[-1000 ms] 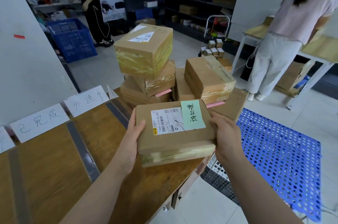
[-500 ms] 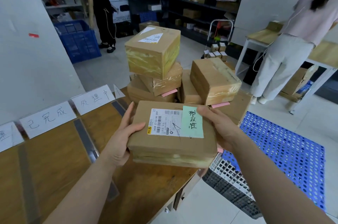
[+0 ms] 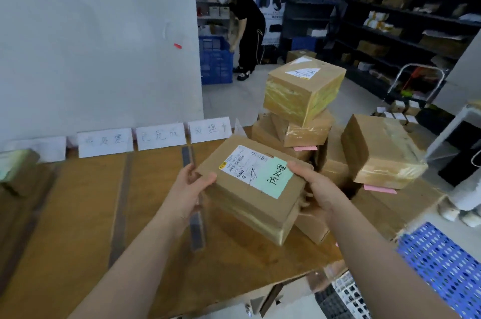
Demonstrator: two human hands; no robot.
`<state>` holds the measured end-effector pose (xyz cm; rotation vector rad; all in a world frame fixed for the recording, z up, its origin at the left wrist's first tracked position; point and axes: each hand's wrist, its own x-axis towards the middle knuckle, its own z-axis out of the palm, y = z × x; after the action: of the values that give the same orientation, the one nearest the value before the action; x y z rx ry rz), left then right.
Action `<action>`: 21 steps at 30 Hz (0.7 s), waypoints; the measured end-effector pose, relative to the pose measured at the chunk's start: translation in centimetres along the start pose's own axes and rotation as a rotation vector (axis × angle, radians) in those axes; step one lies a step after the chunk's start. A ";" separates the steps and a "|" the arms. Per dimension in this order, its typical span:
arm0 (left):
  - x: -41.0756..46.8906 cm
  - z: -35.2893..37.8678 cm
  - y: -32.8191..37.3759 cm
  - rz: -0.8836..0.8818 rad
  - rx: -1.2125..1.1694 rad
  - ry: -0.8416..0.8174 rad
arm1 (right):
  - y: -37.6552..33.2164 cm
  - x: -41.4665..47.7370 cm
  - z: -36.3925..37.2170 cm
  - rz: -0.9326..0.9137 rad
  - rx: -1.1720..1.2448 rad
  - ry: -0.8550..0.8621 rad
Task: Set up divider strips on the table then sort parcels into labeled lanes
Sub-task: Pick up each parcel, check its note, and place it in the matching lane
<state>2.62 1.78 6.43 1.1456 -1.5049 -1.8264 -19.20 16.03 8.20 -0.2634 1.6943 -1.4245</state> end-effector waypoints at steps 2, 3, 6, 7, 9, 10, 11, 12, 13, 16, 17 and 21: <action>-2.1 0.2 -0.4 0.004 0.001 -0.002 | -0.2 0.0 1.6 -0.017 0.030 -0.031; -3.0 0.3 -0.7 0.001 -0.018 0.012 | -0.1 0.0 2.6 -0.022 0.039 -0.052; -5.0 0.6 -1.7 -0.019 -0.090 0.096 | 0.6 0.0 5.5 -0.038 0.063 -0.105; -5.6 0.6 -1.9 -0.036 -0.102 0.110 | 1.0 -0.1 6.4 -0.040 0.070 -0.123; -6.7 0.1 -2.4 -0.059 -0.112 0.125 | 1.7 -0.5 8.4 -0.056 0.080 -0.163; -7.3 -0.4 -2.6 -0.061 -0.106 0.137 | 2.0 -0.7 9.4 -0.055 0.084 -0.186; -7.8 -1.1 -2.6 -0.058 -0.094 0.154 | 2.3 -1.0 10.4 -0.045 0.081 -0.210; -8.3 -2.0 -2.7 -0.050 -0.085 0.168 | 2.6 -1.3 11.4 -0.035 0.068 -0.236; -8.7 -3.0 -2.7 -0.039 -0.083 0.178 | 2.8 -1.5 12.5 -0.033 0.047 -0.263; -9.0 -6.8 -2.6 -0.022 -0.146 0.211 | 3.0 -2.4 16.0 -0.068 -0.041 -0.352; -9.0 -8.3 -2.3 -0.015 -0.164 0.228 | 3.0 -2.6 17.4 -0.097 -0.080 -0.375; -8.8 -14.5 -0.8 0.020 -0.104 0.257 | 3.2 -3.4 23.5 -0.166 -0.184 -0.431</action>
<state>19.53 1.44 7.72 1.2554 -1.2565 -1.6521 0.93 3.09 8.06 -0.7720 1.4671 -1.2190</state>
